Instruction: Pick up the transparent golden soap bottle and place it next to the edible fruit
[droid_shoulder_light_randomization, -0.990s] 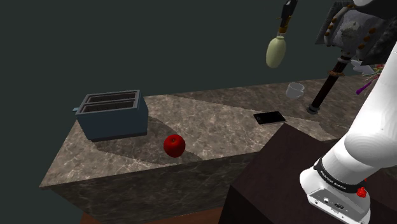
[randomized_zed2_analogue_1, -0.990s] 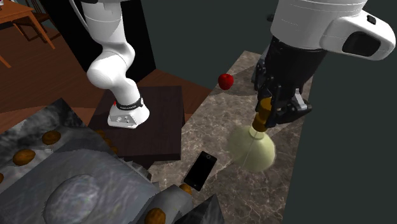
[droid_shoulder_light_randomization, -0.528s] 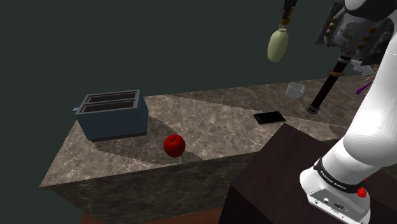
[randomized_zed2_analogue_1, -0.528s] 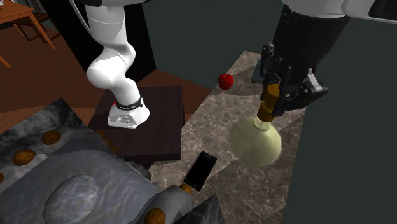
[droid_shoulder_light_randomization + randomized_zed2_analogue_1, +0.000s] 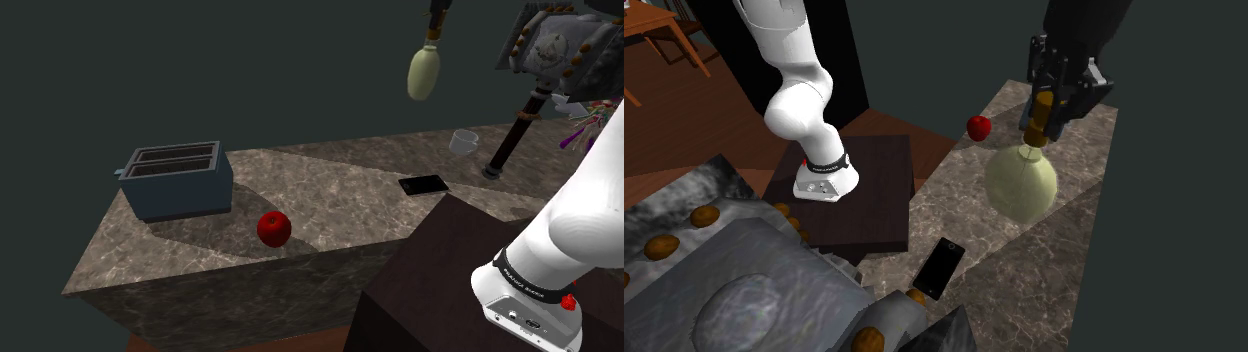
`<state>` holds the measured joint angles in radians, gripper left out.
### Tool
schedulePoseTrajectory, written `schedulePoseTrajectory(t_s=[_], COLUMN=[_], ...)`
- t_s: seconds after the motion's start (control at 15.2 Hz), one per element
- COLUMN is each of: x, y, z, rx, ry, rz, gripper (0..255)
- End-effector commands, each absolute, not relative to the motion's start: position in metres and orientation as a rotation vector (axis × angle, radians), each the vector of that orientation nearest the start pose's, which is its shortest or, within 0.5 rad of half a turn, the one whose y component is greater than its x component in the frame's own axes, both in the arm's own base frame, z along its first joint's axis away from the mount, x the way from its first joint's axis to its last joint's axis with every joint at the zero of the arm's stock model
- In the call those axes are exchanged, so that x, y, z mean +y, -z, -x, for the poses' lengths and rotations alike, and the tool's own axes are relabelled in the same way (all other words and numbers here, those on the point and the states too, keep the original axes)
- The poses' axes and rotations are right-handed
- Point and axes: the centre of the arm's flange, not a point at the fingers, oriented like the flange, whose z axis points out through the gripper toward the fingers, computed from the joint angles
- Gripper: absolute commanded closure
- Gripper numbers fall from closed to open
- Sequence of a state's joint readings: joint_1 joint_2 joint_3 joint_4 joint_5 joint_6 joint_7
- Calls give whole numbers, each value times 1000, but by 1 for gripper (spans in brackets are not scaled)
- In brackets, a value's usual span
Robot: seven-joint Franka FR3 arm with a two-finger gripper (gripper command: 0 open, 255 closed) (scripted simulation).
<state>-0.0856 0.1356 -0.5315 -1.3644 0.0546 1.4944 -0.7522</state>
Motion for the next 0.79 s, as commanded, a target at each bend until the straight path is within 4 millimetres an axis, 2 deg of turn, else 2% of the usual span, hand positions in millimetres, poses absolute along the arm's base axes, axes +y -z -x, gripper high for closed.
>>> schedulePoseTrajectory(t_s=[0.0,0.73], x=[-287,-144], y=[-647,-647], z=[-500,-529], rx=[-225,-225], ry=[3,3], rz=[3154,3154], gripper=[255,255])
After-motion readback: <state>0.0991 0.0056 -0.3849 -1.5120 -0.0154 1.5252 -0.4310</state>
